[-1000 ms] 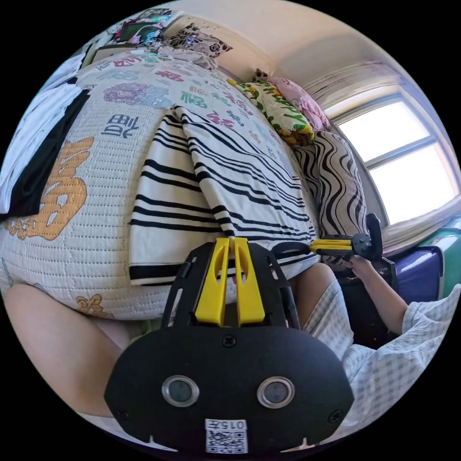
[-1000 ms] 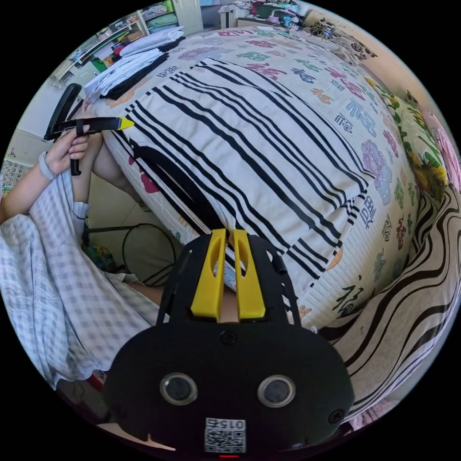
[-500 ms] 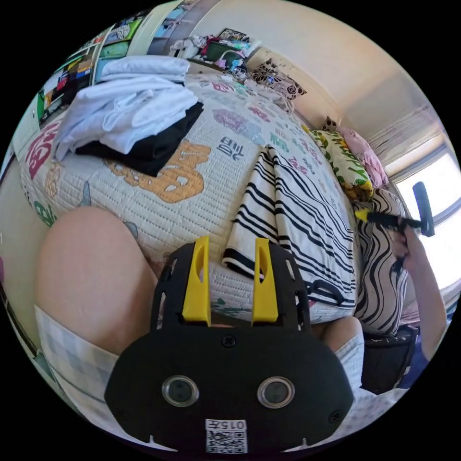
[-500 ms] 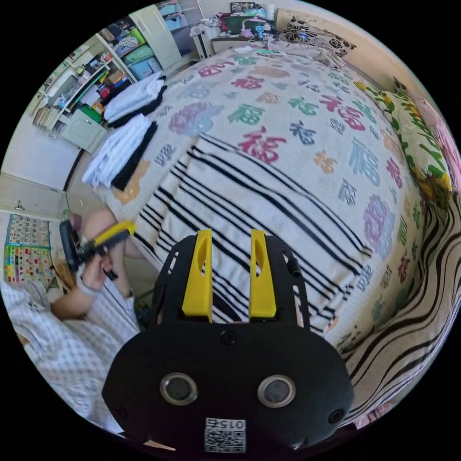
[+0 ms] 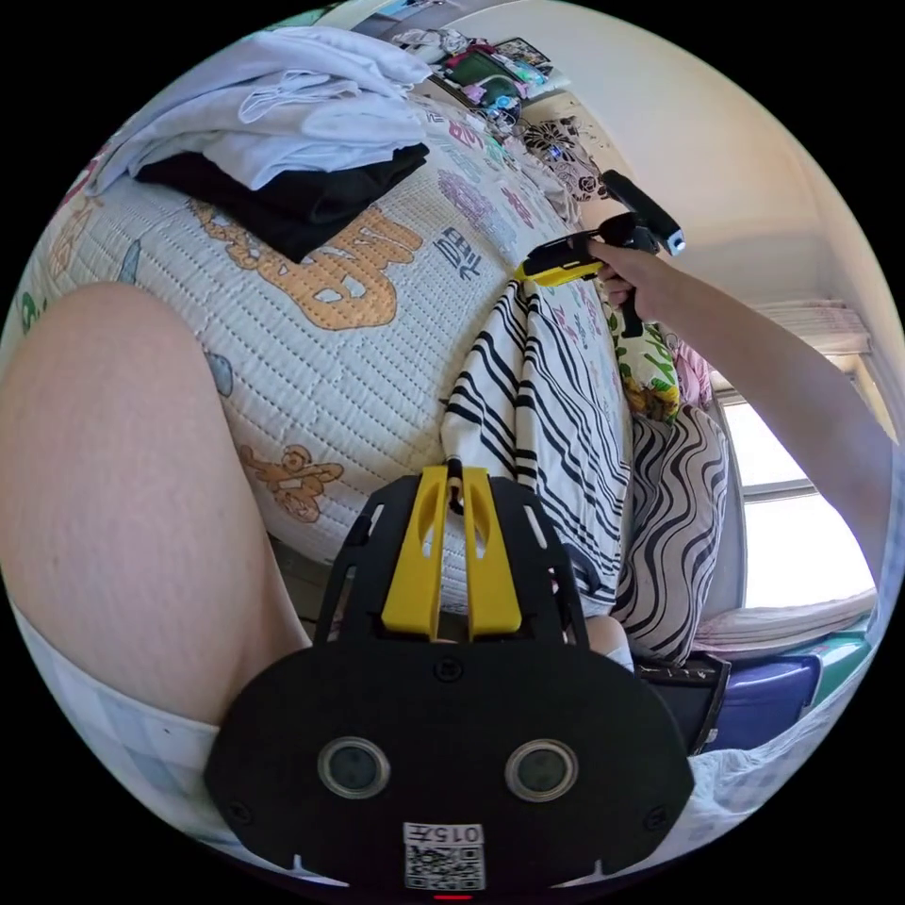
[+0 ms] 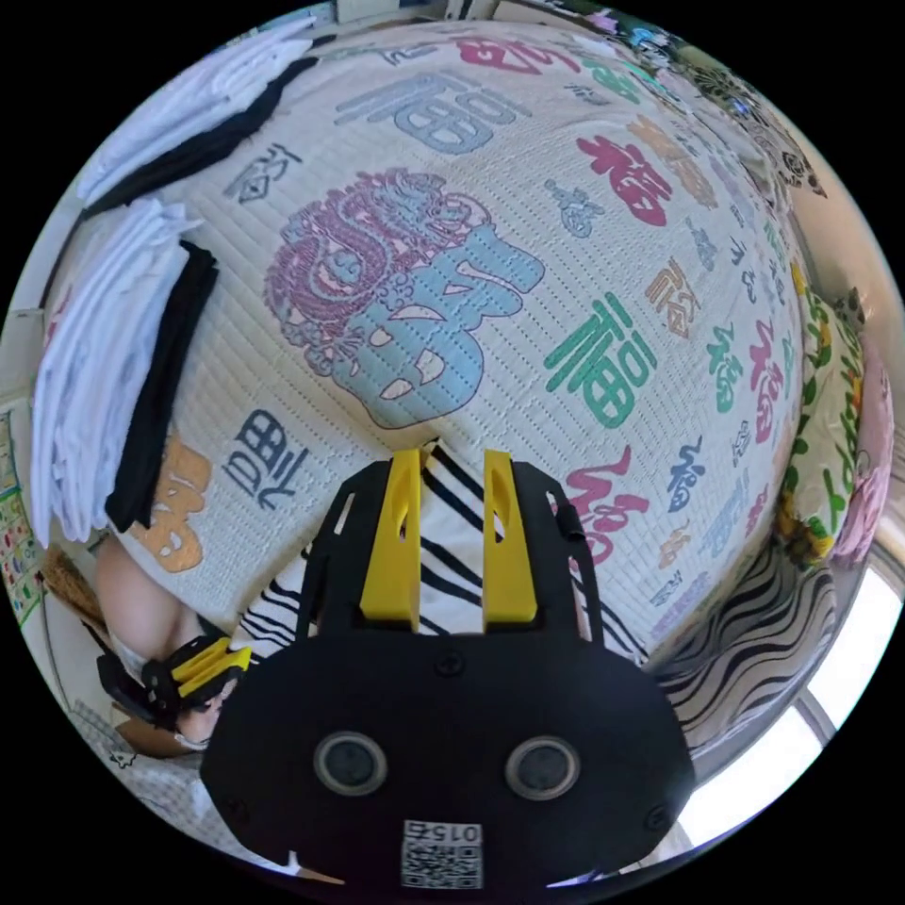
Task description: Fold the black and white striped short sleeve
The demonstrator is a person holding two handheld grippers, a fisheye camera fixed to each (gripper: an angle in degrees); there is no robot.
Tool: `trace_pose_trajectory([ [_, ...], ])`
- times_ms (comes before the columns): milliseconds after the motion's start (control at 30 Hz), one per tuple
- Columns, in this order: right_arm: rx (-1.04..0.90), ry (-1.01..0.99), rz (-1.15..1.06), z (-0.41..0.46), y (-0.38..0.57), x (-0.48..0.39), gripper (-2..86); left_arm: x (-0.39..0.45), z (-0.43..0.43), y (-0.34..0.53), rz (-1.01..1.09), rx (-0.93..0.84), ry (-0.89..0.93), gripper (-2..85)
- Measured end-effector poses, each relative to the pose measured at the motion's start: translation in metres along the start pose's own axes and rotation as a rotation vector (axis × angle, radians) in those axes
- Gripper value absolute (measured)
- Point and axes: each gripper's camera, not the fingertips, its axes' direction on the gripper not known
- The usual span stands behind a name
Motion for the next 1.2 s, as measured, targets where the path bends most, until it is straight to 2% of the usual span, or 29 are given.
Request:
trace_pose_trajectory([
  [133, -0.026, -0.043, -0.042, 0.008, -0.012, -0.003, 1.5, -0.005, -0.003, 0.004, 0.013, 0.006, 0.043, -0.7],
  [333, 0.023, -0.061, -0.055, -0.02, -0.004, 0.003, -0.6, -0.008, -0.051, 0.014, 0.074, 0.089, 0.194, -0.8],
  [533, 0.262, -0.342, -0.118, -0.101, 0.021, 0.012, -0.6, -0.027, -0.132, 0.029, 0.145, 0.278, 0.098, -0.8],
  [667, 0.298, -0.352, -0.205, -0.125, 0.052, 0.015, -0.5, -0.02, -0.144, 0.054, 0.223, 0.28, 0.088, -0.8],
  [767, 0.348, -0.389, -0.223, -0.134, 0.1, 0.049, -0.4, 0.019, -0.131, 0.086, 0.373, 0.259, 0.08, -0.8],
  [967, 0.484, -0.492, -0.21, -0.137, 0.246, 0.178, 0.2, 0.12, -0.062, 0.152, 0.679, 0.164, 0.103, -0.8],
  [1200, 0.562, -0.63, -0.02, -0.065, 0.405, 0.356, 0.0, 0.22, 0.112, 0.221, 0.996, -0.068, 0.127, -0.8],
])
